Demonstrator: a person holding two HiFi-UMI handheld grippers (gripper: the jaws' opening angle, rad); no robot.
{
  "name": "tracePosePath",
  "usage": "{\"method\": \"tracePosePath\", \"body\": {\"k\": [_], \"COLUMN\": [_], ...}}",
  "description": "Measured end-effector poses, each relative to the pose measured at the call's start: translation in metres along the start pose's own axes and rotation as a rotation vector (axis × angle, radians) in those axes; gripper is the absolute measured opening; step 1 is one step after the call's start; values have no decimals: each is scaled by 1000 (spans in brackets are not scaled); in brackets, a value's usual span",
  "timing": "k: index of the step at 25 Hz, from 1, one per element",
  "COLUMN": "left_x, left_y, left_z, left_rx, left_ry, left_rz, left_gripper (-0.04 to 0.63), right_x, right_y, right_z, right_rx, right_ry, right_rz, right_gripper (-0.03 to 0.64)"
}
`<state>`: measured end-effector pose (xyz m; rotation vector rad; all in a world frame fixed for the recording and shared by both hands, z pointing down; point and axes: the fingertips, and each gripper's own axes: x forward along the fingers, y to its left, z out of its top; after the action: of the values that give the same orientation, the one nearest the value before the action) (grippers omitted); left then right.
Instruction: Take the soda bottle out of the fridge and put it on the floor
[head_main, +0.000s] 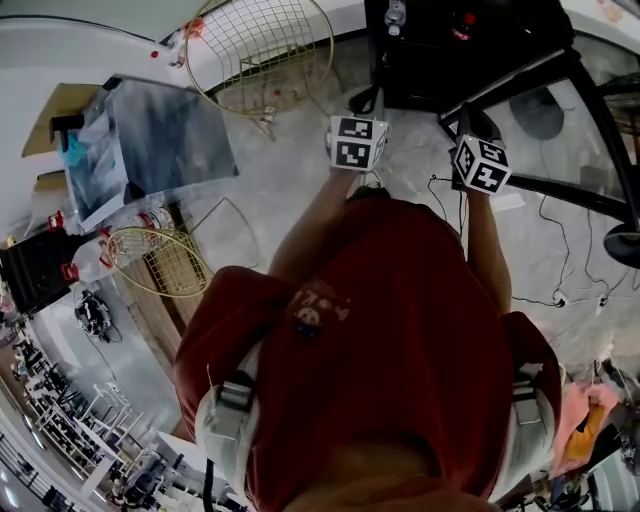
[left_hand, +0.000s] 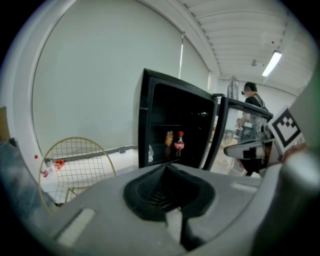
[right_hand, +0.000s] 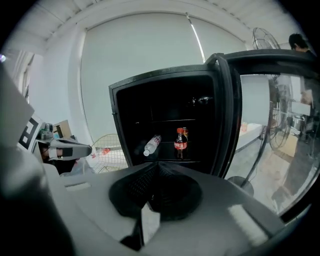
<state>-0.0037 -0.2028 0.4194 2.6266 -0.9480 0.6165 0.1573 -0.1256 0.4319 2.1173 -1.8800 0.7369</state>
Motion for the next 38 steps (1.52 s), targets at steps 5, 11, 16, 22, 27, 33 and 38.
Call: {"method": "tracePosePath", "body": {"k": [5, 11, 16, 22, 27, 33, 38], "left_x": [16, 39, 67, 96, 104, 105, 105], "left_y": [9, 1, -25, -49, -58, -62, -58], "left_z": [3, 4, 21, 33, 37, 40, 41], "left_rx": [-4, -9, -5, -3, -11, -8, -6], "left_ry": [5, 23, 14, 22, 28, 31, 30], "left_rz": [-10, 7, 26, 72, 101, 115, 117], "left_gripper": [-1, -2, 0, 0, -2, 0, -2], "right_x": [18, 33, 41, 54, 62, 64, 71], "right_y": [5, -17, -50, -85, -94, -97, -93], "right_z": [5, 4, 19, 27, 34, 35, 35], "right_rx": [7, 17, 5, -21, -32, -33, -32], "right_ry": [5, 17, 6, 17, 16, 18, 22], "right_rz": [5, 20, 56, 116, 158, 173, 182], "right_gripper": [0, 0, 0, 0, 0, 0, 0]}}
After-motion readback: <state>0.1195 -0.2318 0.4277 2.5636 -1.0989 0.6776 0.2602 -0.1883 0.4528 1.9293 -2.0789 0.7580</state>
